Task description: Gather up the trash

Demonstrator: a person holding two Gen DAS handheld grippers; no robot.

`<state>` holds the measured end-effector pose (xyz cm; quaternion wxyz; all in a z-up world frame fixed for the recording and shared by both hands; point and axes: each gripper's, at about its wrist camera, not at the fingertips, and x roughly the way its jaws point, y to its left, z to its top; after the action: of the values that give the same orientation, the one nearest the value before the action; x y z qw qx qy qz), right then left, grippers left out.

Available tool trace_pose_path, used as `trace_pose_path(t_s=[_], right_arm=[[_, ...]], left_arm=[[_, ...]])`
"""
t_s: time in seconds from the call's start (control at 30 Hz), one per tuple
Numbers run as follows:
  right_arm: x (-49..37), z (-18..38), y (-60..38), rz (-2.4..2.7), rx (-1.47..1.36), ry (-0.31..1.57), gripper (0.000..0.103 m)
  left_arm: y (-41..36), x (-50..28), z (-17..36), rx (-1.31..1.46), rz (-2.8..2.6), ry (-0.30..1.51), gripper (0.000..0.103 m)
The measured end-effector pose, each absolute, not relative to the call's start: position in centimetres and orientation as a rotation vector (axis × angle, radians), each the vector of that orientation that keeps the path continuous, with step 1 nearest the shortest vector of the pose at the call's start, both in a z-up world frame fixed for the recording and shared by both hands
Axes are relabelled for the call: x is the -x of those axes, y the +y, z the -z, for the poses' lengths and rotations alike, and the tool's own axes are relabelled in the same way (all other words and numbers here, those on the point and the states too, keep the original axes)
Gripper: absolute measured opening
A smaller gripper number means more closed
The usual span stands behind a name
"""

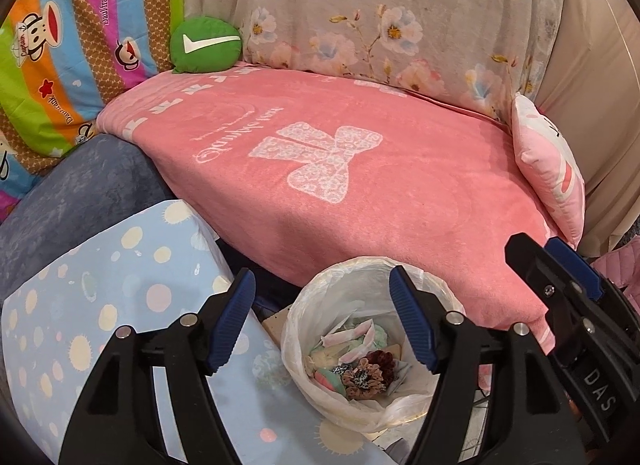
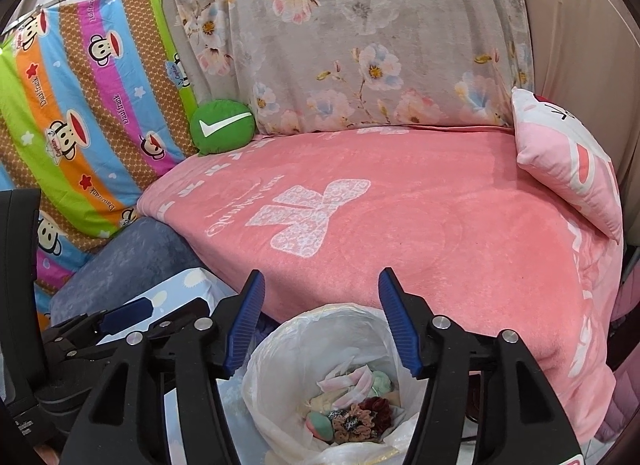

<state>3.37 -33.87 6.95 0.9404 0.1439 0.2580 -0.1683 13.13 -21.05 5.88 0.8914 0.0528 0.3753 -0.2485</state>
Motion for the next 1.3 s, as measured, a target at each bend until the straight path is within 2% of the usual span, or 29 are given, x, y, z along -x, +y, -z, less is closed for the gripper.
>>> trace_pose_path(t_s=[0.43,0.67,0.73,1.13,1.3], right_arm=[[-2.7,-6.7,-32.2,0.365,-0.242,0.574,0.065],[-2.4,-5.4,-31.3,0.369,-0.215,0.631,0.068],[-2.3,-5.1,-30.9,0.372,-0.2,0.644,0.068],[-1.4,-1.8,-29.4,0.374,-0.164,0.733,0.07],[-0.6,-0.6,-29.0,0.374,-0.153,0.753,0.077]], left_arm=[[-18.1,-12.8,-5.4,-0.092,0.477,0.781,0.069],[-16.3,-12.6,-4.4,-0.092,0.437,0.788,0.07],[-15.8,-12.4,-4.0,-0.095,0.424,0.785,0.075],[-13.8,-10.7,-1.5,-0.125,0.388,0.803,0.076],[-13.4,-9.9,0.0,-0.13,0.387,0.828,0.076]])
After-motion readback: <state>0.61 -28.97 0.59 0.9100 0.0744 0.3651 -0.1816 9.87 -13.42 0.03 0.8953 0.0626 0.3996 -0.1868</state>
